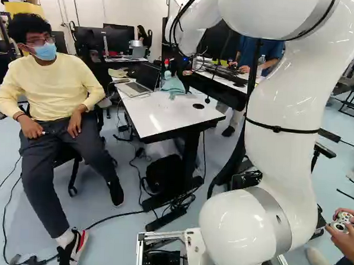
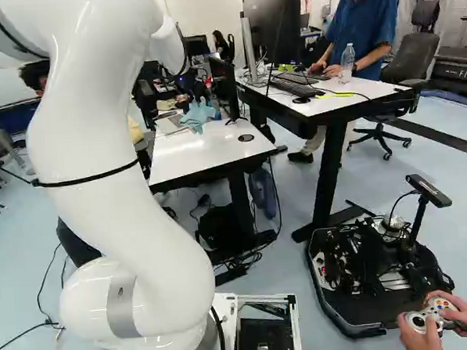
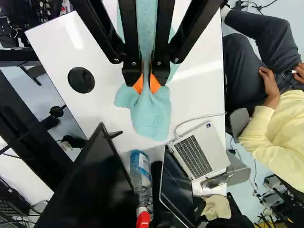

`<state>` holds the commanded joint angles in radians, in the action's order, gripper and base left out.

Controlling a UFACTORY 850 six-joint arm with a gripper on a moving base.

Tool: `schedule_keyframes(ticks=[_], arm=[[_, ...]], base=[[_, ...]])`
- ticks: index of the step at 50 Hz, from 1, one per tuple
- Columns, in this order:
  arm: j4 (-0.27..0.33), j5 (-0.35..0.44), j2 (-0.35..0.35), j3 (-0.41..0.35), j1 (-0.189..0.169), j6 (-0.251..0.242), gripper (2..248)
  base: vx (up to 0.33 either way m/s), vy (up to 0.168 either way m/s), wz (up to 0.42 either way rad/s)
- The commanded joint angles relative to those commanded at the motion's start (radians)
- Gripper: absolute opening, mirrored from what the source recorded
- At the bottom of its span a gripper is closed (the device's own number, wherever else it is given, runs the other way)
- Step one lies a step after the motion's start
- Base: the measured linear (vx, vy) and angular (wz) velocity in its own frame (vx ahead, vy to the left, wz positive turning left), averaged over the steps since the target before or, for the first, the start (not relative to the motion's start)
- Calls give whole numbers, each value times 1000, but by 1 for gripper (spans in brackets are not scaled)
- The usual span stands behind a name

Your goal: Clean the table with the green towel

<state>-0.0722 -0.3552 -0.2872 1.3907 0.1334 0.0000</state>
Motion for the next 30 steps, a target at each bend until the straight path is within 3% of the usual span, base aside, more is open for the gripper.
schedule_keyframes(ticks=[30], arm=[[-12, -64, -86, 104, 37, 0, 39]], base=[[0, 0, 0]])
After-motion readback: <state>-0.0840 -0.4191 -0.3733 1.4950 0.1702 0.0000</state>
